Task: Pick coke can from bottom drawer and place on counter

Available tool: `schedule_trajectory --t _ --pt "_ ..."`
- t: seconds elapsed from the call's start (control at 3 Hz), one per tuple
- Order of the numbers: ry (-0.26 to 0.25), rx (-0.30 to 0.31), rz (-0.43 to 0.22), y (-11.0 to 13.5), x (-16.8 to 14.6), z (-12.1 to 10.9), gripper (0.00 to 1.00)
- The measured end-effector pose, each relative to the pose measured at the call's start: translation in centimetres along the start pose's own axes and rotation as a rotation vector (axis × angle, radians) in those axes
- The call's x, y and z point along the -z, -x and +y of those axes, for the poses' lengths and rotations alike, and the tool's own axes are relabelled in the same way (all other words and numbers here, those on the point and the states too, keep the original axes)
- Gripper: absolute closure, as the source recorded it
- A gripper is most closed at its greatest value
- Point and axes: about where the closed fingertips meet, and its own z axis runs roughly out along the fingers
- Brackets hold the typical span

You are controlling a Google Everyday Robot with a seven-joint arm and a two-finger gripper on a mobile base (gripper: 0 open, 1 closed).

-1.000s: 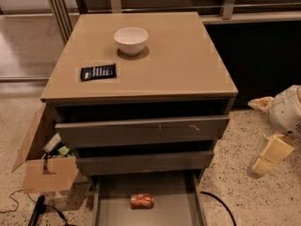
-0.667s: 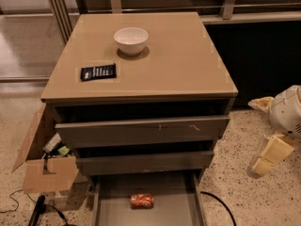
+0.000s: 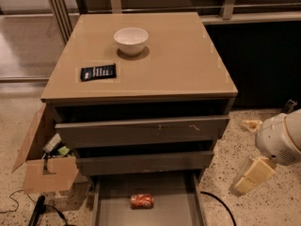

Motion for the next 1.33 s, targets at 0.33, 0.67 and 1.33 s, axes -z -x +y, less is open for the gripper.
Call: schedule_trajectory --t 0.33,0.67,1.33 --pt "-0.038 -0.075 -0.123 -2.6 -4.2 1.3 0.00" --pt "-0.075 -0.092 -0.201 -4.4 -6.3 1.9 0.00" --pt "0.016 0.077 -0.327 -0.7 -12.3 3.7 0.00"
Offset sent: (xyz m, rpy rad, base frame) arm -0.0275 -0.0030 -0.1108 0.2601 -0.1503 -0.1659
